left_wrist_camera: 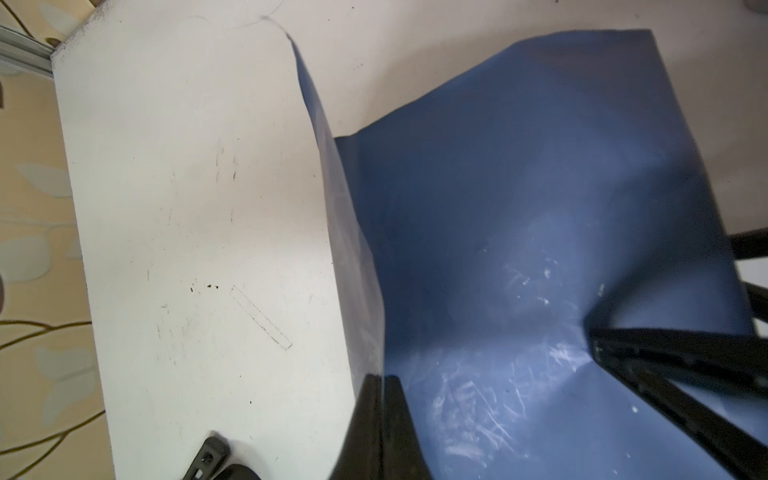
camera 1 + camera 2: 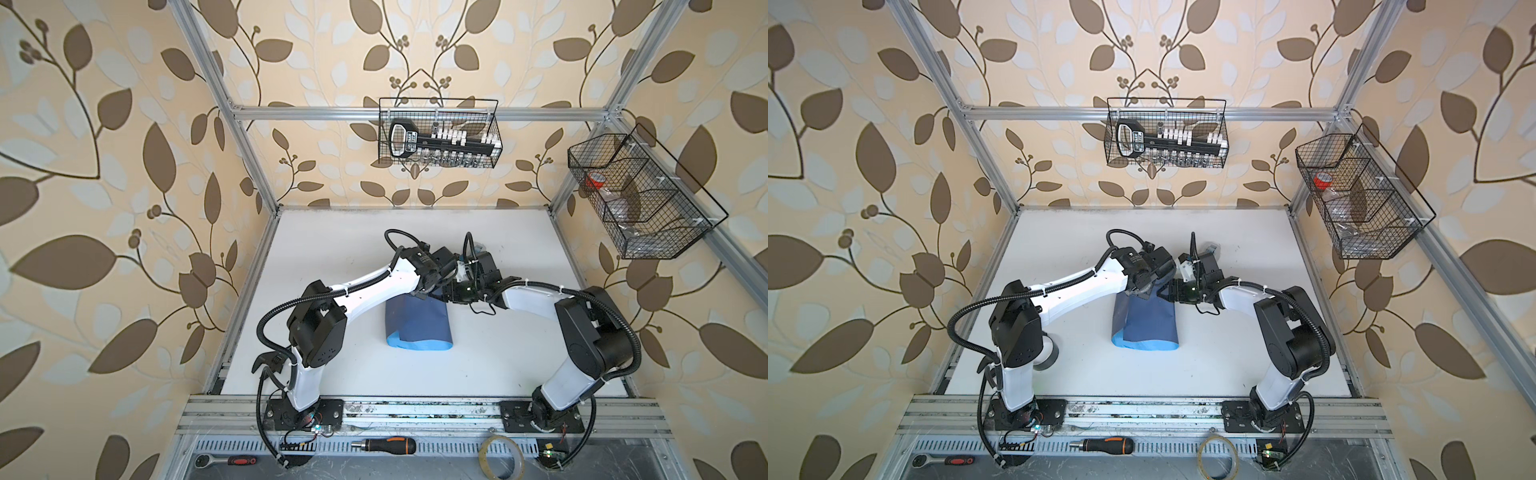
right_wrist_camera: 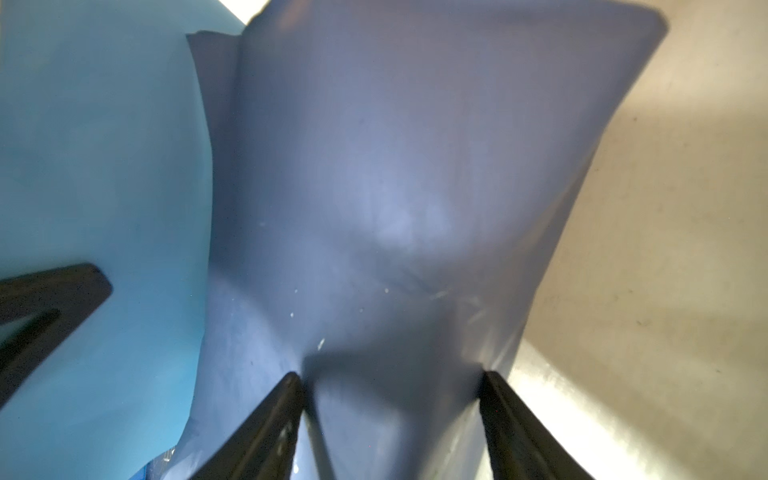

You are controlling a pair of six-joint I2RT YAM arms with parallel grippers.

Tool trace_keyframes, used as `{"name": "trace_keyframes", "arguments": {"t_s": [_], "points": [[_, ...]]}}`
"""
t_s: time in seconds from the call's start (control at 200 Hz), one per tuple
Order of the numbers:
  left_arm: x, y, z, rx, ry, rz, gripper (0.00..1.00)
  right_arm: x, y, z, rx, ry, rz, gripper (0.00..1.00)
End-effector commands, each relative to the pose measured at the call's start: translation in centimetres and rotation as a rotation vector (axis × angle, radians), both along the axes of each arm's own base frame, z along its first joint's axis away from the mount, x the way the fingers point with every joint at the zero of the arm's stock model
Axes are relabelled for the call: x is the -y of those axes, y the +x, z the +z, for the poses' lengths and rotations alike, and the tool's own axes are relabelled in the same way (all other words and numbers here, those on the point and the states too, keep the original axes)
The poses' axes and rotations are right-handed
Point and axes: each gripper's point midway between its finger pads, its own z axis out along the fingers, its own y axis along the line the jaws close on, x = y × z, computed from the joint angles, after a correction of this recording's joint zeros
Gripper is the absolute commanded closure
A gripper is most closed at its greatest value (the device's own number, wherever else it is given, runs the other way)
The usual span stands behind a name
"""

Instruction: Wrap the gift box in paper

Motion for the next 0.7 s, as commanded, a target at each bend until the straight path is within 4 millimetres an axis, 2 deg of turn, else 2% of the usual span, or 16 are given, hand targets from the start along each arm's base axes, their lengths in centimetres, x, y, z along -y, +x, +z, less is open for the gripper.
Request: {"name": "trace_keyframes", "arguments": {"t_s": [0.0,0.18,0.49,0.695], "points": [[-0.5,0.4,1.6,0.047,0.035,0.025,1.0,3.2,-3.5,-6.7,-0.181,-0.223,-0.043,0.33],[-1.4,0.6,2.9,0.093,0.055,0.036,1.0,3.1,-3.4,-6.6,-0.179,-0.223,-0.044,0.33],[-2.5,-0.3,4.0,0.122,0.02,0.063,1.0,3.2,-3.5,-6.8,-0.185,-0.225,-0.044,0.34],[-2.1,-0.9,3.8,0.12,-0.01,0.045,1.0,3.2,-3.4,-6.8,-0.182,-0.227,-0.045,0.34]]}}
